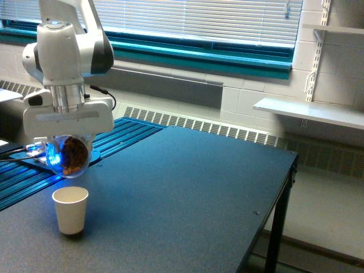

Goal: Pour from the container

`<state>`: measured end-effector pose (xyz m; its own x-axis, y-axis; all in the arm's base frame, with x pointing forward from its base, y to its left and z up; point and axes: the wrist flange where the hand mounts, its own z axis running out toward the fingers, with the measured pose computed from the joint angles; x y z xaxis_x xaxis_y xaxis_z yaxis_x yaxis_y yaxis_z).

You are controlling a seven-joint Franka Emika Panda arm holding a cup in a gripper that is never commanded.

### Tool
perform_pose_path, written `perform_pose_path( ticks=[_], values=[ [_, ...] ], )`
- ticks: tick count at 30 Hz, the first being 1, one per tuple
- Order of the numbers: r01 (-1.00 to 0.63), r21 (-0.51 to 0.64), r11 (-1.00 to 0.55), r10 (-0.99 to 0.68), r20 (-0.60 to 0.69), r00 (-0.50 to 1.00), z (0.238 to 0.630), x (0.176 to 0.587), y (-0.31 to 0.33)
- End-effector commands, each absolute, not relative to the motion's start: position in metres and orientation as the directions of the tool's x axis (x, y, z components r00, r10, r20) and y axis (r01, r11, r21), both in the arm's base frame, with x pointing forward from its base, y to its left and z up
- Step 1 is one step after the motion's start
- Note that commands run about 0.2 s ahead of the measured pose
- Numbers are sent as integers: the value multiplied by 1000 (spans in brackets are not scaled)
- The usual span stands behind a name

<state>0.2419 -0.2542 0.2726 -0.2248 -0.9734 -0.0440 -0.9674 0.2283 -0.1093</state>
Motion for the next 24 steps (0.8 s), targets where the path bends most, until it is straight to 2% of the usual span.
perform_pose_path(
  ticks=[1, 14, 24],
  values=[
    [-970, -107, 220, -975, -57, -215, 267, 248, -252],
    [-972, -69, 224, -973, -71, -220, 268, 256, -266],
    [-973, -47, 228, -971, -79, -224, 248, 252, -257]
  ],
)
